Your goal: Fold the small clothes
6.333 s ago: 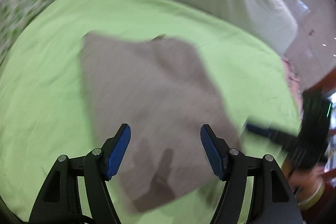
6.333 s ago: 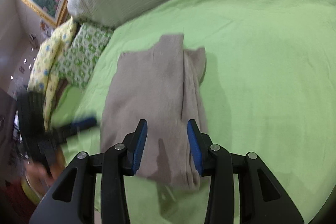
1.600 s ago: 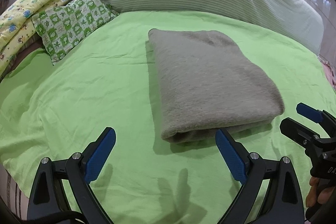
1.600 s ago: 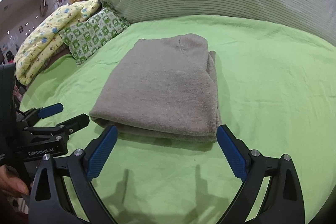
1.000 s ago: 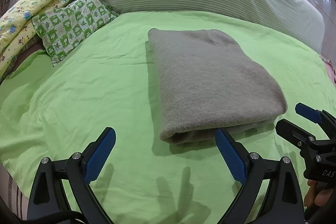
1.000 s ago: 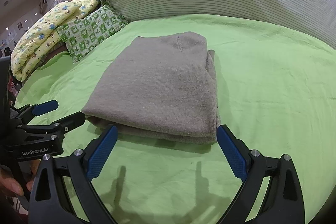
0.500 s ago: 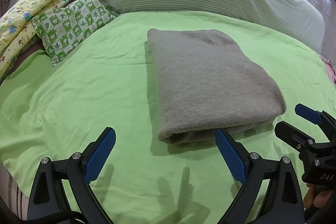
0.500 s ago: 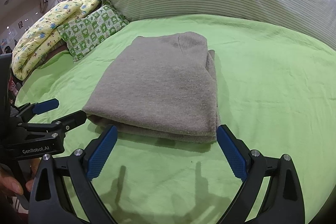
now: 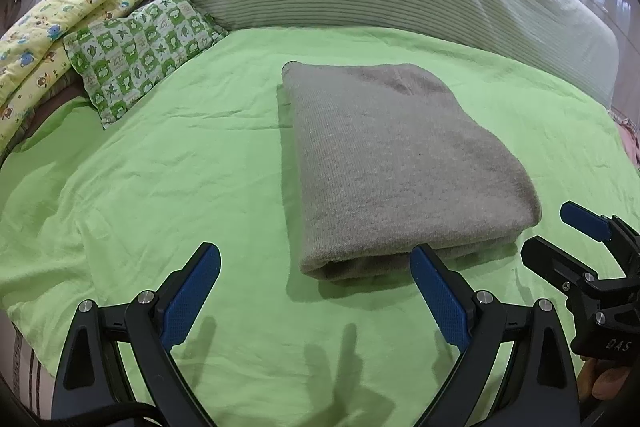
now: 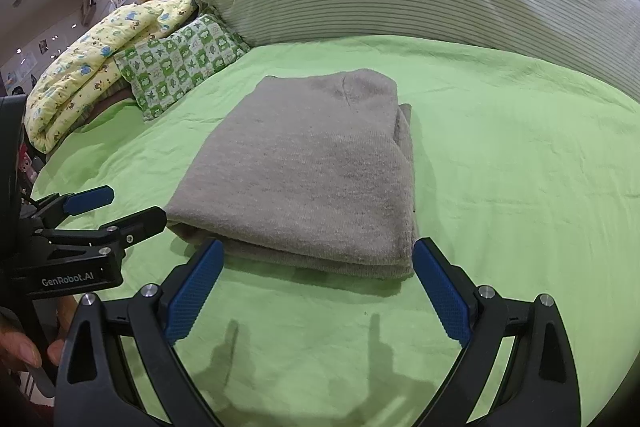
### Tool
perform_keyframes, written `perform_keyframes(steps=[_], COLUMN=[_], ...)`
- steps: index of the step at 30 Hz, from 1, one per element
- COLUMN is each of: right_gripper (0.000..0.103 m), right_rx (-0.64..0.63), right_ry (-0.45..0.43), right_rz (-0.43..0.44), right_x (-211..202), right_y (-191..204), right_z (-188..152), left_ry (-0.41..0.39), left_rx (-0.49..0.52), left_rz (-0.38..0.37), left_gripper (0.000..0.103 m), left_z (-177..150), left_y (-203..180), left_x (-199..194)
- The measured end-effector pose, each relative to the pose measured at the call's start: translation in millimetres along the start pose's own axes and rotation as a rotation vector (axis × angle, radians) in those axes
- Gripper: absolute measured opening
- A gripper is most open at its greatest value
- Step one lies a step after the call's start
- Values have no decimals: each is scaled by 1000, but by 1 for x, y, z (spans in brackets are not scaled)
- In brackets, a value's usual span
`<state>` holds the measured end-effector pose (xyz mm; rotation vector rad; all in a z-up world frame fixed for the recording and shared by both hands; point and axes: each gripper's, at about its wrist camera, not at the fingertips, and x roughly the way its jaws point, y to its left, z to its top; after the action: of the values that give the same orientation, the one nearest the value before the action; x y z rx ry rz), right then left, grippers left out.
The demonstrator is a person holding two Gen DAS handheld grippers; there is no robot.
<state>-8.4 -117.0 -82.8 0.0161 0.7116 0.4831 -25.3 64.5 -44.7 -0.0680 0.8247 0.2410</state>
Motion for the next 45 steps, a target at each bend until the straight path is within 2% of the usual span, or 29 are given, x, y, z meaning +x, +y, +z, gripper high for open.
perform_keyframes(steps=[45], right_gripper=[95], right_rx=[15], right_ry=[8], right_rz=[-12], right_x=[6], right_y=[-1], right_z=[6], left_ry=[15], left_rx=[-7], left_rz=[-13], left_gripper=[96], left_z=[4], left_y=[1], left_x=[7])
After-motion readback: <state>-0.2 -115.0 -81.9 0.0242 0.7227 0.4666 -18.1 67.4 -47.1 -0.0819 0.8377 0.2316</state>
